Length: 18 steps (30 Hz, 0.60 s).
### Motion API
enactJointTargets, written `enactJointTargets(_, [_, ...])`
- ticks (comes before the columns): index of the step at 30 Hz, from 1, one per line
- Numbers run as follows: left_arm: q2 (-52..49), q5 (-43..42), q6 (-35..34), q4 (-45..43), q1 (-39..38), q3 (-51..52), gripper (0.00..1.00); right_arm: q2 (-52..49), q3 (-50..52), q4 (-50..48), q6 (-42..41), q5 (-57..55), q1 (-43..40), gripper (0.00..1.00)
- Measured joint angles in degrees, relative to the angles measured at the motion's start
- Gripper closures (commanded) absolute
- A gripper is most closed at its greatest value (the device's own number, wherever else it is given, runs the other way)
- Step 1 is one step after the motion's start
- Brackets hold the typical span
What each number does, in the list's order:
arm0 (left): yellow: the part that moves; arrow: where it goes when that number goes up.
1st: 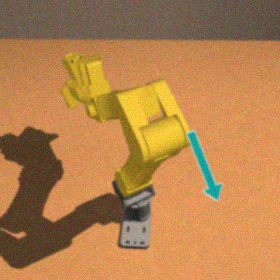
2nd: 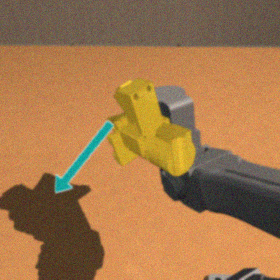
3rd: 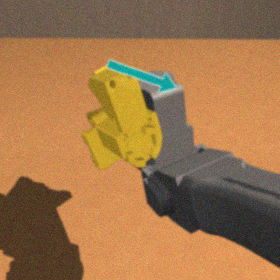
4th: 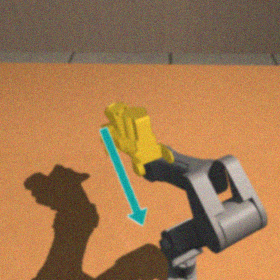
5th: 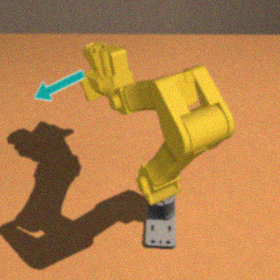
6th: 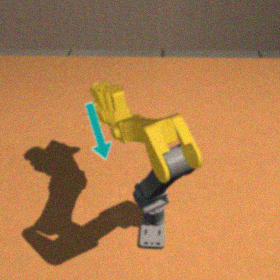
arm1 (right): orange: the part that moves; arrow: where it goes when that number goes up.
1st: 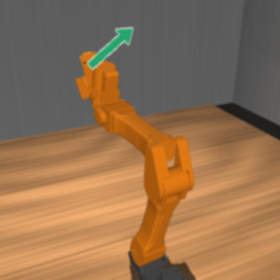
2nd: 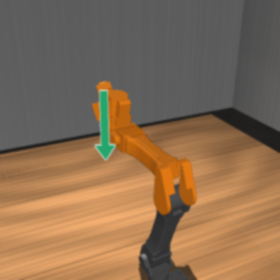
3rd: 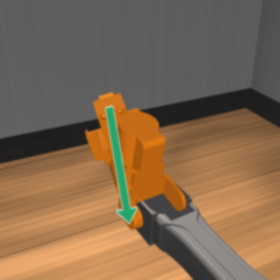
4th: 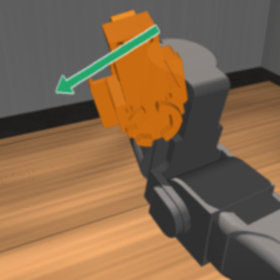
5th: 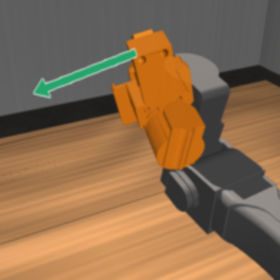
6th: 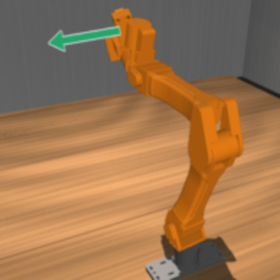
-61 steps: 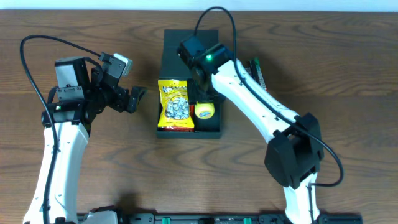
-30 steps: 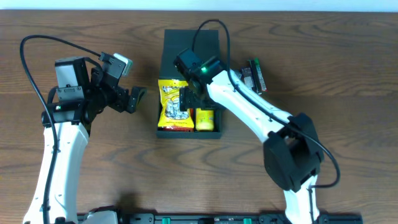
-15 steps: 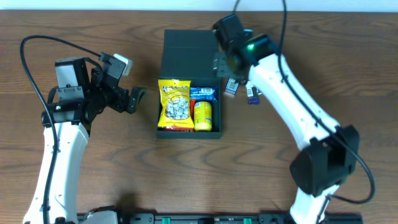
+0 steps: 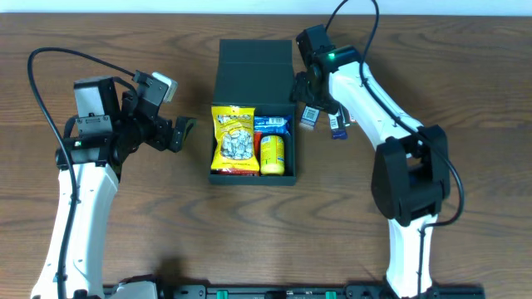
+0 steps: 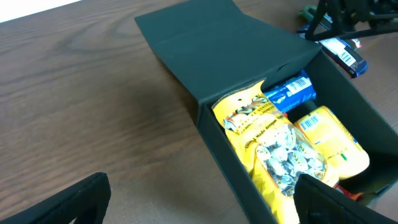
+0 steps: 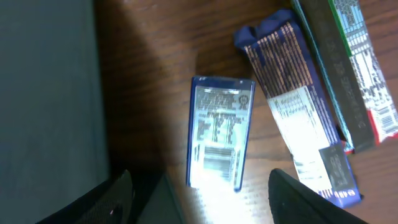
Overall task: Pack container
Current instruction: 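Grasp the blue eclipse mint tin with the right gripper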
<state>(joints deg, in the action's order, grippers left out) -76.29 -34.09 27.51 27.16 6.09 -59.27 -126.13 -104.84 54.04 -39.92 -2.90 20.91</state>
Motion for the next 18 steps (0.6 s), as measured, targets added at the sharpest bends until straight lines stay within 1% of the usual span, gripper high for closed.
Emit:
enactJointTargets(8, [0.0,0.0,0.0,0.04,0.0,-0.02,0.05,-3.19,0.0,-1.42,-2.19,0.61,-0.87,0.3])
enactJointTargets(18, [0.0,0.02,0.0,0.0,0.0,0.0,0.05,-6.91,-0.07,-3.08,-2.67,2.36,-0.96,0.32])
